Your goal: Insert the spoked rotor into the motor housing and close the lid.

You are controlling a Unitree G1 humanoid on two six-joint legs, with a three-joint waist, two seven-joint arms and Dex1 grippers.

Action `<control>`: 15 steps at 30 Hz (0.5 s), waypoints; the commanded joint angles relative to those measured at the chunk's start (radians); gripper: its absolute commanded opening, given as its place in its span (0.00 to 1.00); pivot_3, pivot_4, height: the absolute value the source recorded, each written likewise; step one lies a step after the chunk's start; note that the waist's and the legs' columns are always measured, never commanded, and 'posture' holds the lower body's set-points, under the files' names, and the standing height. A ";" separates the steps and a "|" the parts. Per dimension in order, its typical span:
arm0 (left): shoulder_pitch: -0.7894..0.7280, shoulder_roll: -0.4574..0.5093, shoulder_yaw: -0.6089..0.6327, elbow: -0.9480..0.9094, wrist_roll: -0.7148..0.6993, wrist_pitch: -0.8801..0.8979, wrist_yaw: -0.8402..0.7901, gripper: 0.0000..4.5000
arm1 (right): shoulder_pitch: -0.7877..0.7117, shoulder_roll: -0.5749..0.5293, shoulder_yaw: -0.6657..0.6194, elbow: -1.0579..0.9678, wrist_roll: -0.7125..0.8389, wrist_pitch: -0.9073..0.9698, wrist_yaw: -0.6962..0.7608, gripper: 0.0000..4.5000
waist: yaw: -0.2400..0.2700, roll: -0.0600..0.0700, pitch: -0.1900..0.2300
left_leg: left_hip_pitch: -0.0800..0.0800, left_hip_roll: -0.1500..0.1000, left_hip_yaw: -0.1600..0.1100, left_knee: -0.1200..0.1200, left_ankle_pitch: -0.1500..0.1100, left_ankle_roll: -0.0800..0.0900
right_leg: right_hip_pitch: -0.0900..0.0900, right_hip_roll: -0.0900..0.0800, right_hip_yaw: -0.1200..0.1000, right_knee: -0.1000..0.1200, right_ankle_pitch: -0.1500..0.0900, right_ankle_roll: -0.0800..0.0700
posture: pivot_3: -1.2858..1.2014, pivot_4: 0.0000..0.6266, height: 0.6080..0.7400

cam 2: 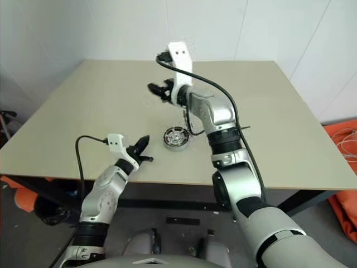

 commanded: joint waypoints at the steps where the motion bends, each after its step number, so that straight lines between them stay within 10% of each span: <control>1: -0.004 0.001 0.004 -0.044 -0.008 -0.009 0.002 0.00 | 0.031 -0.068 0.050 0.071 -0.099 -0.156 -0.009 0.63 | 0.000 0.000 0.000 | 0.000 0.000 0.000 0.000 0.000 0.000 | 0.000 0.000 0.000 0.000 0.000 0.000 | 0.52 0.00 1.00; 10: 0.007 -0.002 0.019 -0.057 -0.004 -0.018 0.023 0.00 | 0.181 -0.174 0.107 0.090 -0.209 -0.261 0.001 0.01 | -0.004 0.000 0.000 | -0.004 0.000 0.000 0.000 -0.002 0.005 | -0.003 0.001 0.000 0.000 0.004 -0.009 | 0.52 0.00 1.00; 15: 0.014 0.000 0.020 -0.067 -0.003 -0.016 0.025 0.00 | 0.238 -0.187 0.111 0.041 -0.213 -0.228 0.028 0.01 | -0.003 0.000 0.000 | -0.004 0.000 0.000 0.001 -0.004 0.008 | -0.002 0.001 0.000 0.000 0.003 -0.010 | 0.52 0.00 1.00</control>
